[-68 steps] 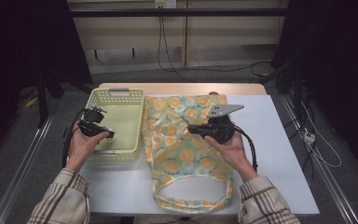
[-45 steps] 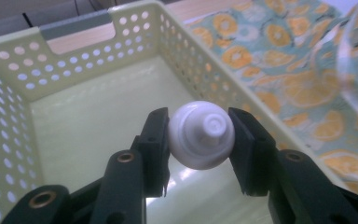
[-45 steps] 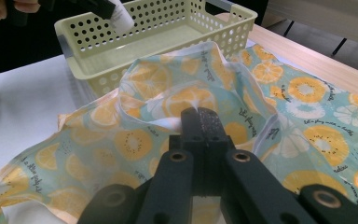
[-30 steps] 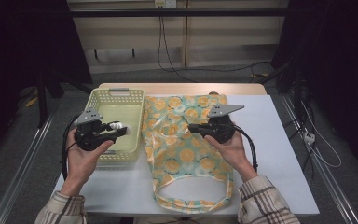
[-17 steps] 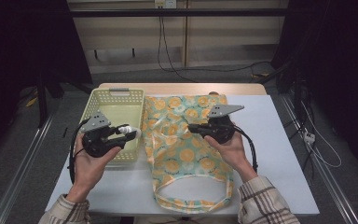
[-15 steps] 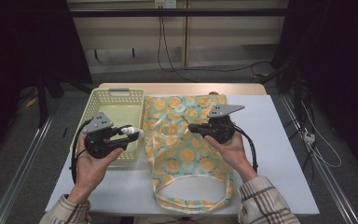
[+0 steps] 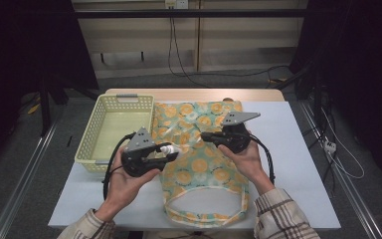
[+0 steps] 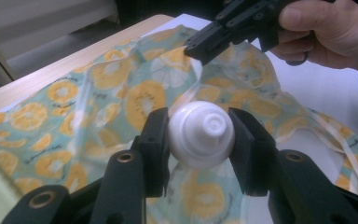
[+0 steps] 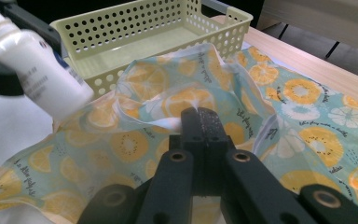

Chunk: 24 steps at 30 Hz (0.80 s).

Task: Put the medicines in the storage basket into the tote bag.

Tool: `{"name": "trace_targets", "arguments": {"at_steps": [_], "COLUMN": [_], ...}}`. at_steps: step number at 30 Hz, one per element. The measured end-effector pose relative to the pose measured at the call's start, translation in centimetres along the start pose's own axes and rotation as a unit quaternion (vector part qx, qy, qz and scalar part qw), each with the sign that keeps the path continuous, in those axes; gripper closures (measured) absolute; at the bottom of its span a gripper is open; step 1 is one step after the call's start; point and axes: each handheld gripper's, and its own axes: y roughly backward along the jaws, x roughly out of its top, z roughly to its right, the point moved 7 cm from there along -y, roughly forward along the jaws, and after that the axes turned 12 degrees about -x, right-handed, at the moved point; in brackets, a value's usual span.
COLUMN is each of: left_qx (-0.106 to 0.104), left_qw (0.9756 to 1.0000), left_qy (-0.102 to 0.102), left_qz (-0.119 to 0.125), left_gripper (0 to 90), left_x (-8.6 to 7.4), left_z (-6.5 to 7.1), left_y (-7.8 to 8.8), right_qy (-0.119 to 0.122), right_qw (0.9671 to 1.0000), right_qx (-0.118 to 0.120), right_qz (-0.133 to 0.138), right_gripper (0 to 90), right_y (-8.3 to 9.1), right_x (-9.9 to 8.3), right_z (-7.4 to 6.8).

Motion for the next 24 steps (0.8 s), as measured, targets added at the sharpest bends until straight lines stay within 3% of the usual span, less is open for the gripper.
{"name": "trace_targets", "arguments": {"at_steps": [8,17,20,24], "left_qx": [-0.022,-0.049,-0.048,-0.041], "left_qw": [0.9995,0.9982,0.9979,0.9975], "left_qy": [0.007,-0.012,-0.006,0.023], "left_qz": [-0.021,-0.031,-0.043,-0.054], "left_gripper": [60.4,60.3,60.3,60.3], "left_x": [0.1,0.8,0.2,-1.0], "left_z": [0.6,2.7,2.1,0.2], "left_y": [-4.0,-6.3,-7.7,-10.1], "right_qy": [0.0,-0.003,-0.001,0.0], "right_qw": [1.0,1.0,1.0,1.0], "right_qx": [0.0,0.0,-0.001,-0.005], "right_qz": [0.0,0.003,0.004,0.001], "right_gripper": [90.0,90.0,90.0,90.0], "right_y": [-0.2,-0.1,-0.1,0.0], "right_x": [0.1,0.2,0.3,0.3], "right_z": [0.0,0.1,0.0,0.2]}}
